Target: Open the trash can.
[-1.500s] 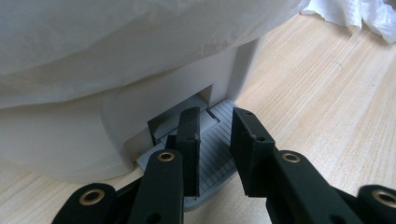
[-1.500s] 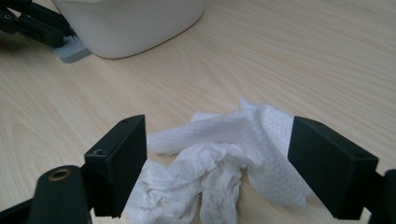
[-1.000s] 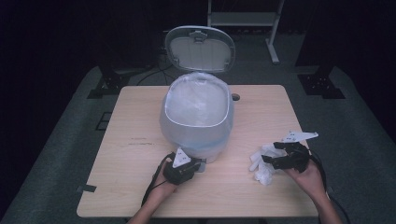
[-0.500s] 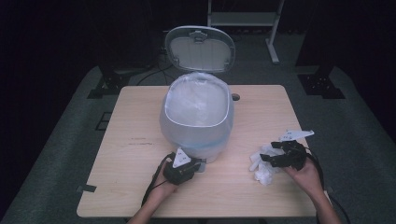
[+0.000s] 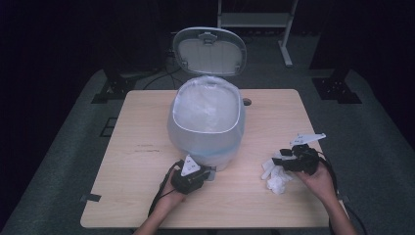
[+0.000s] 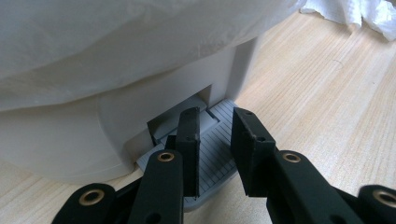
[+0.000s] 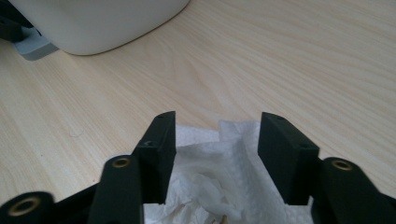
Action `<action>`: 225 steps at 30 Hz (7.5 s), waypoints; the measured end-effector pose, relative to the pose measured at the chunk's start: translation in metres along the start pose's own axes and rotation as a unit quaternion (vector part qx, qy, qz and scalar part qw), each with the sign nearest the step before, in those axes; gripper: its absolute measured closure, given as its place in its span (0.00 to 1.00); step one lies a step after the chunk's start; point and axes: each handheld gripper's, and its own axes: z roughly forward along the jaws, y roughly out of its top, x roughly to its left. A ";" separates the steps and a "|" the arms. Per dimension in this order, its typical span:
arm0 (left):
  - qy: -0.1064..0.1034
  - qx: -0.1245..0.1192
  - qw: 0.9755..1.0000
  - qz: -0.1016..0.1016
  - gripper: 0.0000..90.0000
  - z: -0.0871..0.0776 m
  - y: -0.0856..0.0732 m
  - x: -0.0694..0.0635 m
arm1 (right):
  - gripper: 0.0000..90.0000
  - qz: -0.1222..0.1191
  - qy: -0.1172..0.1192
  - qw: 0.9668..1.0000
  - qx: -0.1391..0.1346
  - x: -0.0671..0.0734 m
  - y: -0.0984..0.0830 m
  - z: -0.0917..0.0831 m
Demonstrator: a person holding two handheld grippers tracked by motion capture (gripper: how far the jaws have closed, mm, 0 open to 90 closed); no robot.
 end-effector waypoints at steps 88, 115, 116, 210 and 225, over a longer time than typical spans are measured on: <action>0.003 0.002 1.000 0.007 0.80 0.000 0.000 -0.001 | 0.96 0.004 0.092 0.991 -0.096 0.029 0.065 -0.092; 0.001 0.000 1.000 0.004 0.80 0.000 0.000 -0.002 | 0.96 -0.014 0.116 0.985 -0.128 0.044 0.101 -0.130; 0.001 0.001 1.000 0.005 0.80 0.000 0.000 -0.002 | 0.96 -0.015 0.116 0.985 -0.127 0.044 0.102 -0.131; 0.001 0.002 1.000 0.004 0.79 0.000 0.000 -0.001 | 0.96 -0.073 0.125 0.978 -0.150 0.087 0.259 -0.181; 0.000 0.002 1.000 0.004 0.79 0.000 0.000 -0.001 | 0.96 -0.080 0.135 0.978 -0.137 0.098 0.276 -0.163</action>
